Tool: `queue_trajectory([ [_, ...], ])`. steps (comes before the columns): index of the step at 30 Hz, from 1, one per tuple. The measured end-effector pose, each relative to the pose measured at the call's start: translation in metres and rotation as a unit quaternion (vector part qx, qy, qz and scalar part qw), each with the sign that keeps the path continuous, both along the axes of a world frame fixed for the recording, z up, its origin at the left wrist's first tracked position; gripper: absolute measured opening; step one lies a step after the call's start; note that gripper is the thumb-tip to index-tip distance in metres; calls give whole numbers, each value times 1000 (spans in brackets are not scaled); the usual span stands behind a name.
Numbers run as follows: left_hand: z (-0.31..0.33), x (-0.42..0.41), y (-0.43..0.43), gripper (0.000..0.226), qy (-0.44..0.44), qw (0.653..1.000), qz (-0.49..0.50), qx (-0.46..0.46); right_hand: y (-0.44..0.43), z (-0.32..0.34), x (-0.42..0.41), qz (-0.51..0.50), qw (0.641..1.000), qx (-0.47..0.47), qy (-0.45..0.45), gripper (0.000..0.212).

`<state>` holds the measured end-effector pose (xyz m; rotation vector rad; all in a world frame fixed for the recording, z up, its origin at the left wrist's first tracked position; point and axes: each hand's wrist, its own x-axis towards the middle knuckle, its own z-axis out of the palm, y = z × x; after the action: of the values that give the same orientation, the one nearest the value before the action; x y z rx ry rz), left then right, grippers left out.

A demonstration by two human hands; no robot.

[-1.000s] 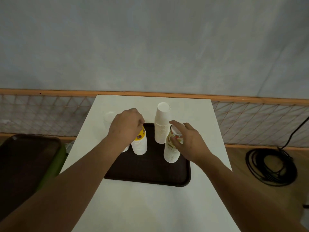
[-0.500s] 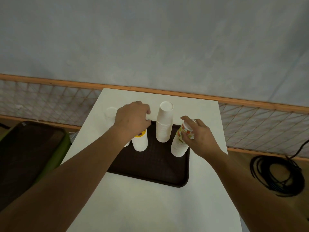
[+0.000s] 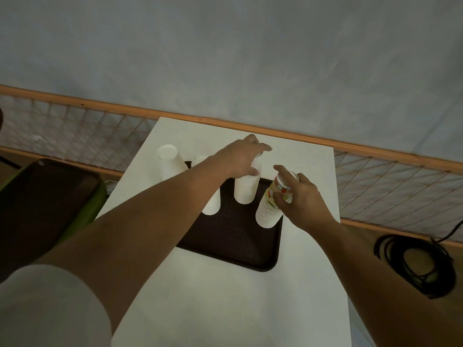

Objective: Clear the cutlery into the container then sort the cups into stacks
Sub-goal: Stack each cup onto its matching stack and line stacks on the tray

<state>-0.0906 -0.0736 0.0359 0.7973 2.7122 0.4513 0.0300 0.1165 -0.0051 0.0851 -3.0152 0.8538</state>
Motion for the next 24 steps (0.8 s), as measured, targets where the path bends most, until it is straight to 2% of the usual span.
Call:
queue_trajectory([
  [3, 3, -1, -2, 71, 15, 1000, 5, -22, 2, 0, 2, 5, 1000, -5, 6, 67],
  [8, 12, 10, -14, 69, 20, 998, -13, -60, 4, -2, 6, 4, 1000, -15, 16, 68],
  [24, 9, 37, -28, 69, 26, 998, -11, -58, 3, -4, 4, 22, 1000, -6, 5, 70],
])
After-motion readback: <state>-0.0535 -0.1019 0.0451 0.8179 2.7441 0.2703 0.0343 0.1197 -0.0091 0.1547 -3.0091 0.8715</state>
